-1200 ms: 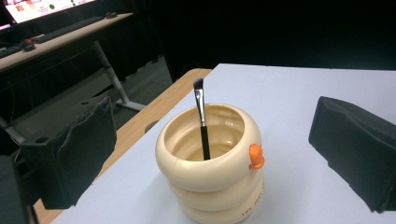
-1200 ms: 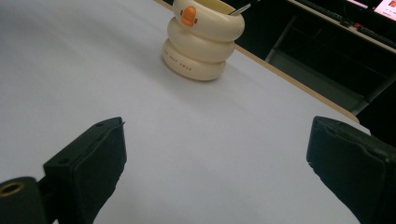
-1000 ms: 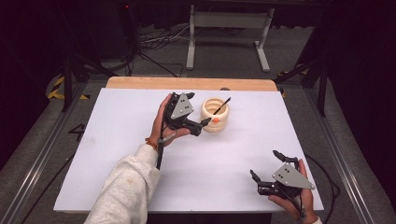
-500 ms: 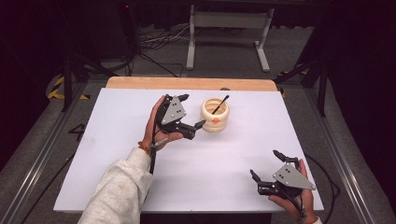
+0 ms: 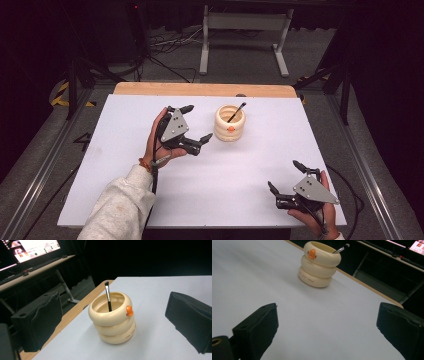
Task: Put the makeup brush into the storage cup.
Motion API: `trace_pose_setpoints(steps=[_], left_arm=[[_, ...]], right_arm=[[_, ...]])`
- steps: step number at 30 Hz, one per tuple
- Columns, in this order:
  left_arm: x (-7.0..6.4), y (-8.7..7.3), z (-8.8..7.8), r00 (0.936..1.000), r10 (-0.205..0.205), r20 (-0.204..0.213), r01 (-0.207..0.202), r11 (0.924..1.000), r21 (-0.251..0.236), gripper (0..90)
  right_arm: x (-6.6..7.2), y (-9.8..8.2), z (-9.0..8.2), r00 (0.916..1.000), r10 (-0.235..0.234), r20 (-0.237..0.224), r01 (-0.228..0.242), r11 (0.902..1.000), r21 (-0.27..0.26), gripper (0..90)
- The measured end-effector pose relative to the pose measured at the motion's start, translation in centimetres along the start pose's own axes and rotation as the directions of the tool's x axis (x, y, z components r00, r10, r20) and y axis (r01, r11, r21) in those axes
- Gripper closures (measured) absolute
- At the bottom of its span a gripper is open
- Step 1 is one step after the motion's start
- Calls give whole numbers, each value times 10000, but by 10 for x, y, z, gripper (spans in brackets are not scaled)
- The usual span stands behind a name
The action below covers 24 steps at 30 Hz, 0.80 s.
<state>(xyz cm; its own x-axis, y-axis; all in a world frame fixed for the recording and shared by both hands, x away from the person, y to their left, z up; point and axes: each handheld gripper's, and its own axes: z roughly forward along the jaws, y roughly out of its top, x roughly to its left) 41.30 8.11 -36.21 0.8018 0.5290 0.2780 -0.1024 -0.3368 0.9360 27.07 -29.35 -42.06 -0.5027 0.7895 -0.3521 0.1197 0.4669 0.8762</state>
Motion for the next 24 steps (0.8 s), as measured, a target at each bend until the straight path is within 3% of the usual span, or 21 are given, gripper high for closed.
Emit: trace_pose_setpoints(steps=[15,24], left_arm=[[-4,-9,-13,9997,137,-181,-138,9999,-86,24],[-7,-13,-18,9995,-101,-301,90,9993,-362,30]], right_arm=[[0,0,0,10000,-42,14,42,10000,2,44],[2,0,0,10000,-96,-27,96,10000,25,44]])
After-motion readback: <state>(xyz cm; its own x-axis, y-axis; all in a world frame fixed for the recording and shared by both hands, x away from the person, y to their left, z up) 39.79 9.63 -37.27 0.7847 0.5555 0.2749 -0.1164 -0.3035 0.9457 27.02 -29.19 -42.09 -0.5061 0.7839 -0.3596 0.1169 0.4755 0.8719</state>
